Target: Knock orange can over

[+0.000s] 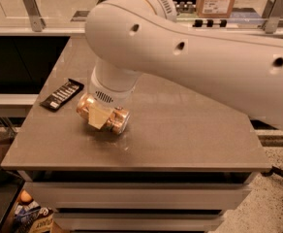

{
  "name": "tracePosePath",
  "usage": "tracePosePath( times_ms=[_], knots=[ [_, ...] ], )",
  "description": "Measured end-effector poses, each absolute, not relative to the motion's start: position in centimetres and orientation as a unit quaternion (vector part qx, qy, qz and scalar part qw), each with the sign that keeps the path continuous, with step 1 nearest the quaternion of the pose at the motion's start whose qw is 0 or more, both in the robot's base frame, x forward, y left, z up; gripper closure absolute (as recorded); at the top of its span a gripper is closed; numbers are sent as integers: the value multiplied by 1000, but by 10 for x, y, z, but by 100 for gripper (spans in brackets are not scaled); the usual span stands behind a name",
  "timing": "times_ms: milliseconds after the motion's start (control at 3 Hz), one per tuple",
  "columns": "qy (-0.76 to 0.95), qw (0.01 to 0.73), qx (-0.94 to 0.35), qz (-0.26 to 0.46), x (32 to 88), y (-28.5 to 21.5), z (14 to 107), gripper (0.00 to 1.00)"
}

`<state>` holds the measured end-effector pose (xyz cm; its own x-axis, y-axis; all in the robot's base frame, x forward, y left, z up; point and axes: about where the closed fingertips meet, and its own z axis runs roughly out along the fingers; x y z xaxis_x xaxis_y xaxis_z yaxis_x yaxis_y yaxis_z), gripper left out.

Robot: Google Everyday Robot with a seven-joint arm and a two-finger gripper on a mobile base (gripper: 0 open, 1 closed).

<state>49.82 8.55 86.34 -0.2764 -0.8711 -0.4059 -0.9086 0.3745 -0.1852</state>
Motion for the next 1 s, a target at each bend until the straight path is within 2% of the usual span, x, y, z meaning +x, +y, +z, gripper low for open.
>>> tracePosePath(
  times_ms=[667, 1000],
  knots=[
    [794, 173, -583, -7, 500, 100, 841, 100],
    [794, 173, -583, -7, 500, 100, 843, 82]
  ],
)
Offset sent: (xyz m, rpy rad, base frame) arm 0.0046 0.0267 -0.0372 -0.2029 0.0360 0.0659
